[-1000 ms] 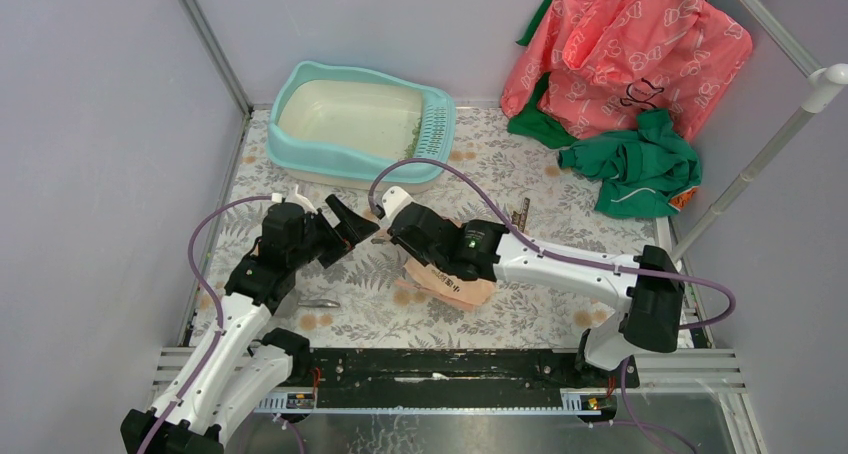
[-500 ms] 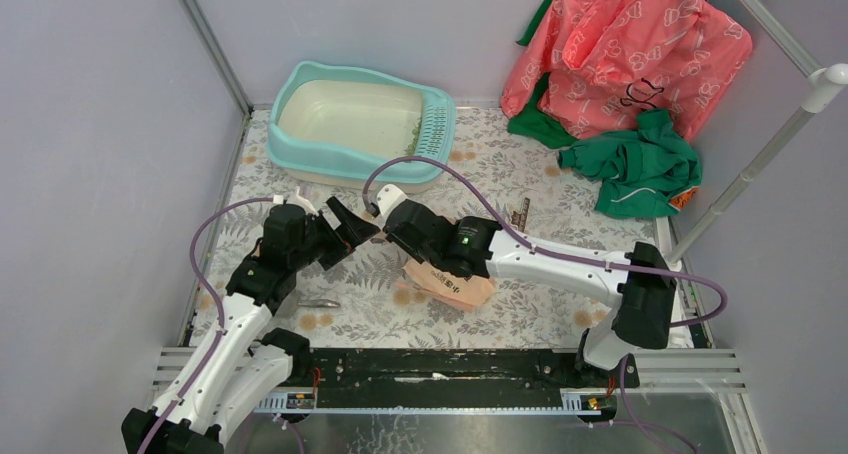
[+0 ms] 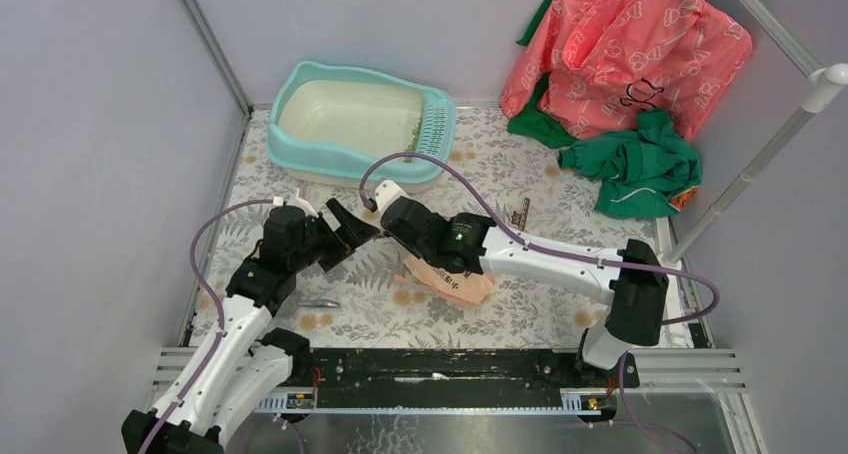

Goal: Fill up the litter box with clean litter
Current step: Open the cat litter bag at the center of the board.

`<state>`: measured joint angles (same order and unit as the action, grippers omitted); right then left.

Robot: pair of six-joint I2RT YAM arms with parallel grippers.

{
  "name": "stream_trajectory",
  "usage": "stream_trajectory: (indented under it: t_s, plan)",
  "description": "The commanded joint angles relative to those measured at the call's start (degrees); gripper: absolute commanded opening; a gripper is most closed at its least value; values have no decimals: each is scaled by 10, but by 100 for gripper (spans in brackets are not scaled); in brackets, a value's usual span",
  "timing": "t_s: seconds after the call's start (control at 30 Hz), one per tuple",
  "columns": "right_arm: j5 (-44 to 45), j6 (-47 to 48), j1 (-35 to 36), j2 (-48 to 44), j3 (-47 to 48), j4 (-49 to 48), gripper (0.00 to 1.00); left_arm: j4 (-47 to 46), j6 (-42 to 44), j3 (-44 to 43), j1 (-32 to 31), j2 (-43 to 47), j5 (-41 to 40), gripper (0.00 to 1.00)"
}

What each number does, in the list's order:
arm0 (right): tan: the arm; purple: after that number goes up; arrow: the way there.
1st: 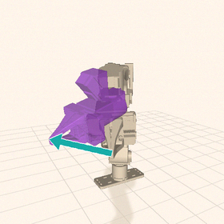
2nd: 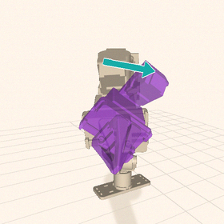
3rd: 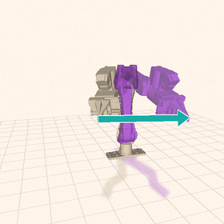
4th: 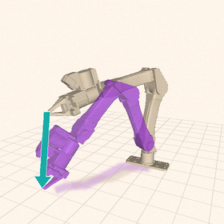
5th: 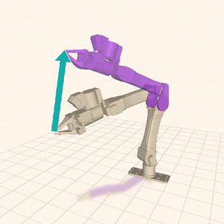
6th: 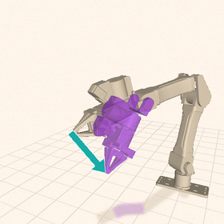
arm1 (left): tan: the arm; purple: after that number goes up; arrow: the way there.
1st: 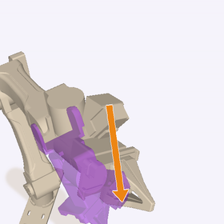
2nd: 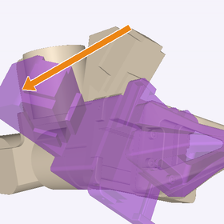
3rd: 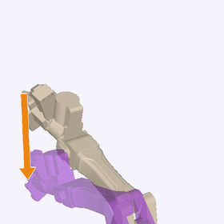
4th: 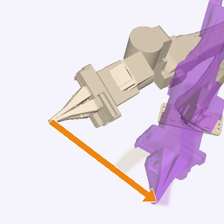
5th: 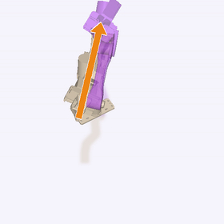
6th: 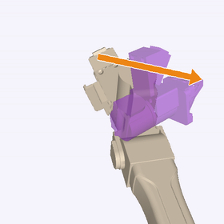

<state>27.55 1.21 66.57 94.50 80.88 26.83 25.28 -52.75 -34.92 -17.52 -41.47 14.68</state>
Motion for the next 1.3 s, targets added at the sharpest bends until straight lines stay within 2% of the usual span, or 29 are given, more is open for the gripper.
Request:
stream_trajectory:
  t_s: [0.0, 0.37, 0.93, 1.27]
  plan:
    - [43, 5, -7, 2, 37, 2, 28, -30, -2, 6, 2, 9, 14, 99]
    - [51, 16, -10, 15, 53, 8, 26, -33, -1, 9, 2, 8, 14, 99]
    - [23, 20, -24, 58, 90, 98, 29, -42, 0, 10, 2, -1, 18, 99]
    - [-64, 56, -29, 107, 158, 186, 35, -36, 4, 9, 3, 4, 17, 99]
